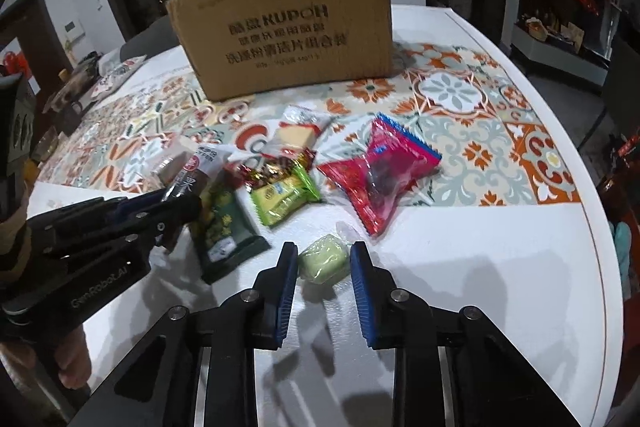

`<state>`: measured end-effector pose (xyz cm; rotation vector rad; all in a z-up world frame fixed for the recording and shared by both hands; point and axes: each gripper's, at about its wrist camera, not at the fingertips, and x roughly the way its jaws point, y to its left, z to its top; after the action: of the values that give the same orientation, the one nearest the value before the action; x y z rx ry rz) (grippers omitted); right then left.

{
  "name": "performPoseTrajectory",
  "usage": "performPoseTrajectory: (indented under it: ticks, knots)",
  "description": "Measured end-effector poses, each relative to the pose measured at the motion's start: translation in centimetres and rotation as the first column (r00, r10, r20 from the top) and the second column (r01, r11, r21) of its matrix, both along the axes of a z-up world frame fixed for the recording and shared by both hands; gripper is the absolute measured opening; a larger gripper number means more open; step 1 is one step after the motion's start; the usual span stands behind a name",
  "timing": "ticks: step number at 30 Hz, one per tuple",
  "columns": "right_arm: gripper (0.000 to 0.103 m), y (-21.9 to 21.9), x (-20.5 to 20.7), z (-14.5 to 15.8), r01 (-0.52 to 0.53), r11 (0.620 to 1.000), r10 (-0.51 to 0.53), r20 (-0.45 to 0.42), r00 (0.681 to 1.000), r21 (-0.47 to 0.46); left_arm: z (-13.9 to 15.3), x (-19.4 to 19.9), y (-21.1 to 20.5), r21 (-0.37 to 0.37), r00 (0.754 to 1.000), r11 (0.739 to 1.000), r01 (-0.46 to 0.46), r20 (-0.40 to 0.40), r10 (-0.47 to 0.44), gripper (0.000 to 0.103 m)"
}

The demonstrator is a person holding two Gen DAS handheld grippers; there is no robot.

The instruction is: Organize snacks

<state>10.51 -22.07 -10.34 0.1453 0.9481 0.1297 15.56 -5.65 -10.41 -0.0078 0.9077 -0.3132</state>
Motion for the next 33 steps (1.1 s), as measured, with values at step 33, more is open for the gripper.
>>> performPoseTrajectory:
  ticks: [33]
  knots:
    - [0.029, 2.2, 5.3, 13.5, -0.073, 0.997, 0.069, 0.315, 0.947, 0.001, 14.5, 2.7, 2.8, -0.010, 0.964, 1.000, 0.002, 0.267, 0.001, 0.018]
